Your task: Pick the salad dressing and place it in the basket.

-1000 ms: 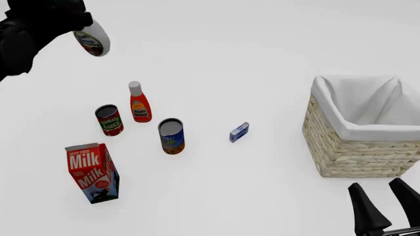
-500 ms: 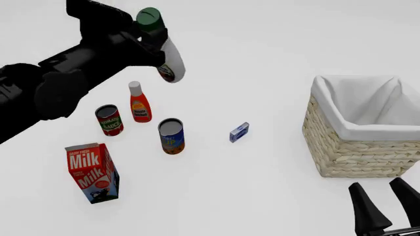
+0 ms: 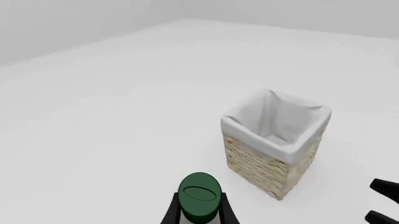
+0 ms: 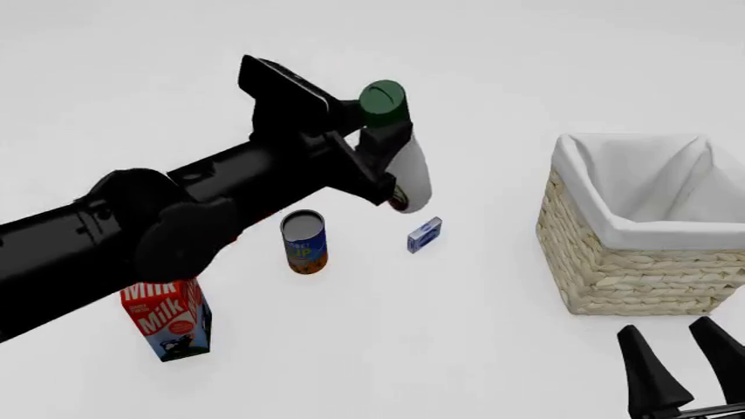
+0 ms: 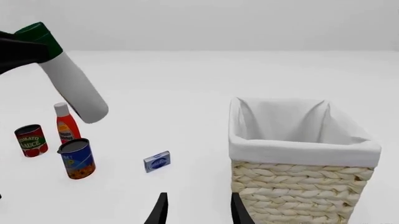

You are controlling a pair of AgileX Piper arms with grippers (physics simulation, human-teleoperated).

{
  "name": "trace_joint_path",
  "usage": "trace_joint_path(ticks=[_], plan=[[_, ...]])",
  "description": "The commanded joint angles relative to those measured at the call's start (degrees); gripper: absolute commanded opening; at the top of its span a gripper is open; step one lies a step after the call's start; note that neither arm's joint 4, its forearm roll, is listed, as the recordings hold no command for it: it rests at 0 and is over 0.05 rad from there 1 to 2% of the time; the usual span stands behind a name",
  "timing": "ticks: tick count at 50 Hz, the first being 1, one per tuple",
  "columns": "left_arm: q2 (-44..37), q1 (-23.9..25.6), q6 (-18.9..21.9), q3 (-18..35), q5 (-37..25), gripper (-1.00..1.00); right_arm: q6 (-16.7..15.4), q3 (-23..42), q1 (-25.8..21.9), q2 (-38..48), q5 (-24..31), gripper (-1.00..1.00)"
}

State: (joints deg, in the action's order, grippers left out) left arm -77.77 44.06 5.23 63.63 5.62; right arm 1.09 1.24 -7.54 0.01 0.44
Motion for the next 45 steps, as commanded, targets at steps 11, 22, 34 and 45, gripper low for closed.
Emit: trace_joint_path(ticks=[11,22,34,45], plan=[[-3.45,6.18,-2.42,-1.94,2.92,-1.0,0.14,0.41,-0.01,0.0,0.16,1.0],[-4.37,6.13,-1.81,-2.48,3.76,-1.0,-6.29,5.38,-2.92,-0.01,4.37,1.0],[-3.92,6.98,-1.87,-2.44,3.4,-1.0,-13.74,9.19,-7.57,5.62,7.51,1.0],[-4.17,7.21,-2.02,-2.3,3.06,-1.0,-18.03,12.68,-14.18,15.49,1.36,1.0]])
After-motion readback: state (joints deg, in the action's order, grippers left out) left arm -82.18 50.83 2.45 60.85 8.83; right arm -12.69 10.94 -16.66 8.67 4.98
